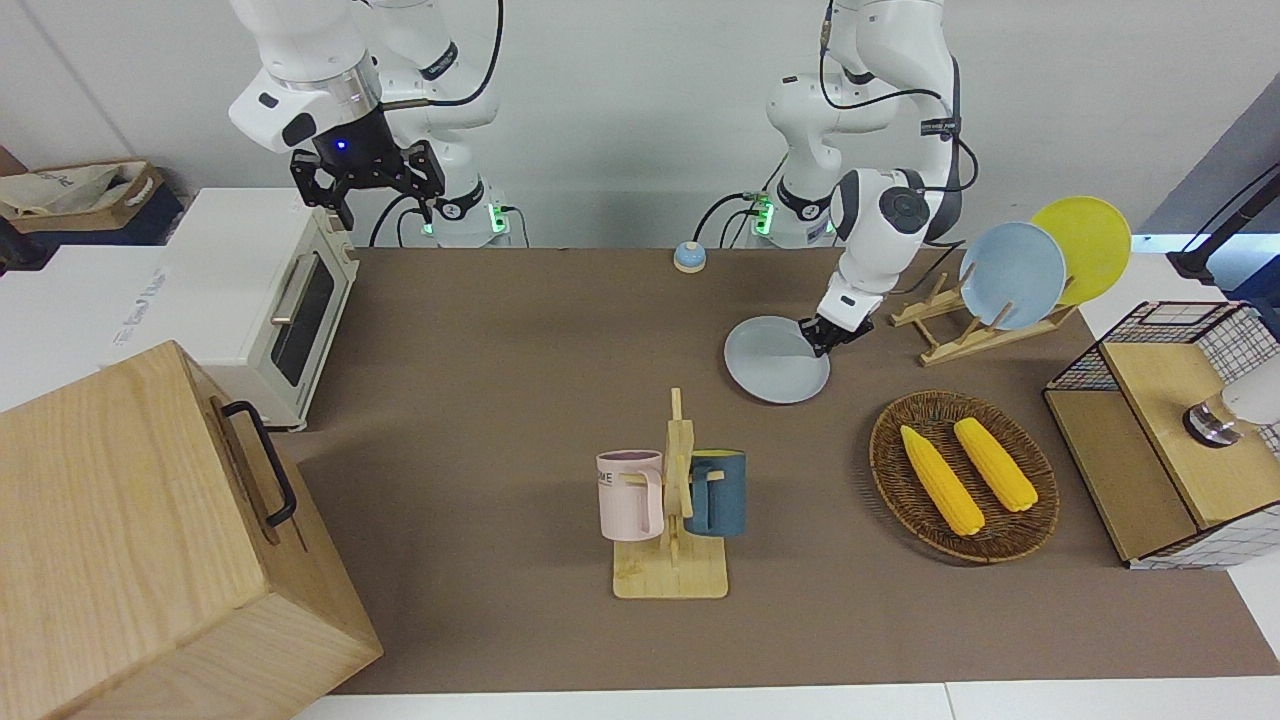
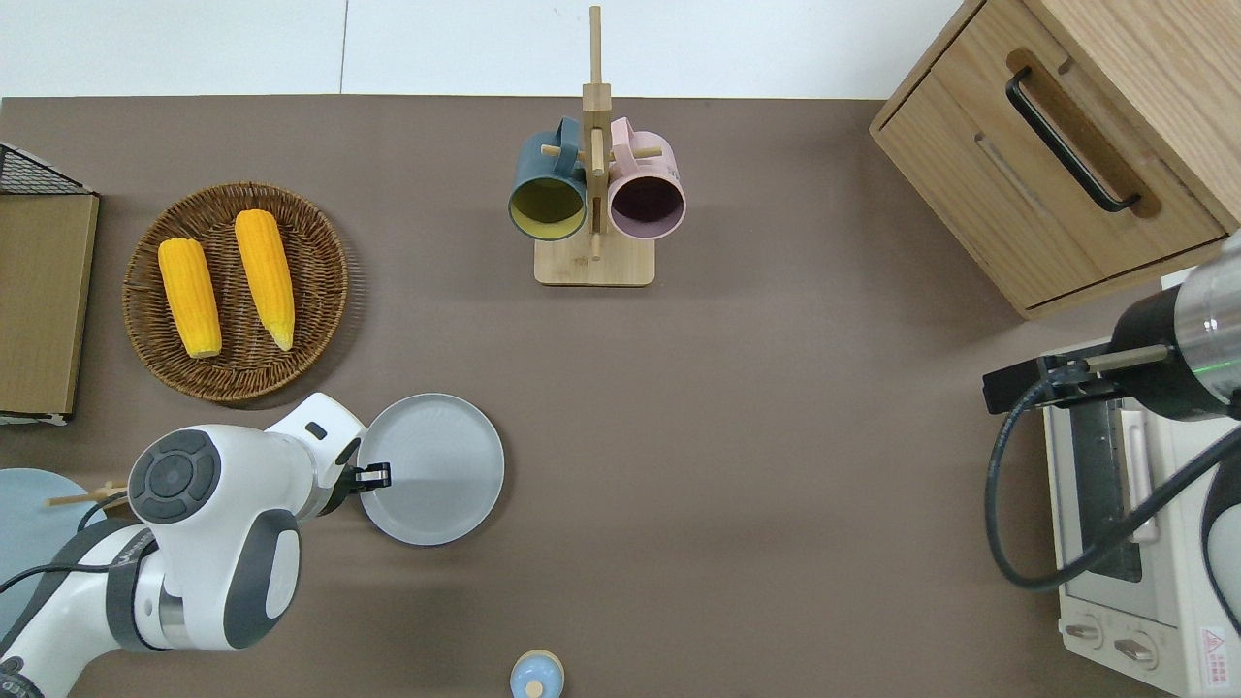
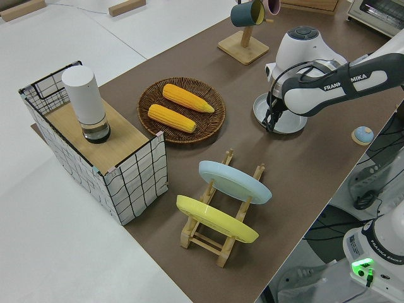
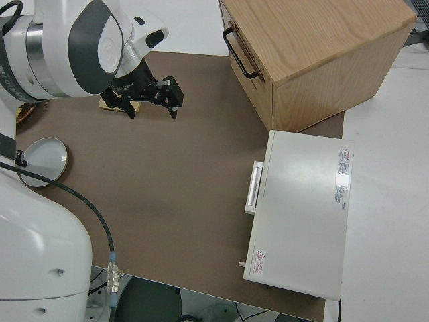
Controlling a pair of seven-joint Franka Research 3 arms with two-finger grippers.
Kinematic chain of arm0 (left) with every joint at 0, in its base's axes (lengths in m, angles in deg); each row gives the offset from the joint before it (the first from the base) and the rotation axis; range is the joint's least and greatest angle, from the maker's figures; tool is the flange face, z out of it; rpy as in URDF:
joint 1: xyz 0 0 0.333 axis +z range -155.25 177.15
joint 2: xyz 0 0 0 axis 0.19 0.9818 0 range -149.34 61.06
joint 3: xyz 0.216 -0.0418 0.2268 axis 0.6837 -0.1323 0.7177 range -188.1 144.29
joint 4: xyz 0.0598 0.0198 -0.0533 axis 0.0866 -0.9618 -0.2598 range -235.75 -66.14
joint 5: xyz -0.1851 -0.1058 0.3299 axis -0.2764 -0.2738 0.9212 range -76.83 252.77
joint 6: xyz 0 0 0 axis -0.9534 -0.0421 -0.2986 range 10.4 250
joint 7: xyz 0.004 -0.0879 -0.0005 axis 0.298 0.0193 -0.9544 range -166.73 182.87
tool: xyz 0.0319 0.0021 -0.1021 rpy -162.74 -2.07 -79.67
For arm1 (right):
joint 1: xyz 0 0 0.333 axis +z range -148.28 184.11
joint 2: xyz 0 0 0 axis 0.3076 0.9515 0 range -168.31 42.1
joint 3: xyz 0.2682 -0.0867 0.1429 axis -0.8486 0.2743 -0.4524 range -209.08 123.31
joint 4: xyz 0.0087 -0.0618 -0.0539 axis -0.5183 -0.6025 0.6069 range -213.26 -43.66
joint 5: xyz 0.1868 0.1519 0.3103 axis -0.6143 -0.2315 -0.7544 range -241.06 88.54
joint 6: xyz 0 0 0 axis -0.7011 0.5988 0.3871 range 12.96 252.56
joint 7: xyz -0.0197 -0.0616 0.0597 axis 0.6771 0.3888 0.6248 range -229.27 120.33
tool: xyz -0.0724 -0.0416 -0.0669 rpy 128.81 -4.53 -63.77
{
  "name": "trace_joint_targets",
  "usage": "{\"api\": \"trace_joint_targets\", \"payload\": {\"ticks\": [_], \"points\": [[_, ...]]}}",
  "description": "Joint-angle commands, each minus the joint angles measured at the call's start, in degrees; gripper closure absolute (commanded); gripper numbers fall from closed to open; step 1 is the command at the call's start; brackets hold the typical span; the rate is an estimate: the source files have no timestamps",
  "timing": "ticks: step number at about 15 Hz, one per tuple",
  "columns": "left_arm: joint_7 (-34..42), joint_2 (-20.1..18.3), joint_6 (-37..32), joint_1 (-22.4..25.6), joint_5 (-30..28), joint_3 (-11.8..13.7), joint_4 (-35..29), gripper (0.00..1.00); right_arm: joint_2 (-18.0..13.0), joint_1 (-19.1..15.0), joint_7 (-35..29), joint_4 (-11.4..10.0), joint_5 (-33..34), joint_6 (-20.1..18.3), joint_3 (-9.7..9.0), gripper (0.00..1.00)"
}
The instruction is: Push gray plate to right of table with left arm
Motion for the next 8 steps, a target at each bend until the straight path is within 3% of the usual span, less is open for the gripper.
{"api": "trace_joint_targets", "payload": {"ticks": [1,5,8], "points": [[-0.67,-0.06,1.57,-0.86,0.2,0.44,-1.27,1.0,-0.43,-0.66,0.15,-0.03,-0.46,-0.69,-0.23,0.017],[-0.93,0.03,1.57,-2.26,0.2,0.44,-1.27,1.0,-0.43,-0.66,0.15,-0.03,-0.46,-0.69,-0.23,0.017],[-5.75,0.64,1.57,-6.2,0.2,0.44,-1.01,1.0,-0.43,-0.66,0.14,-0.03,-0.46,-0.69,-0.32,0.017]]}}
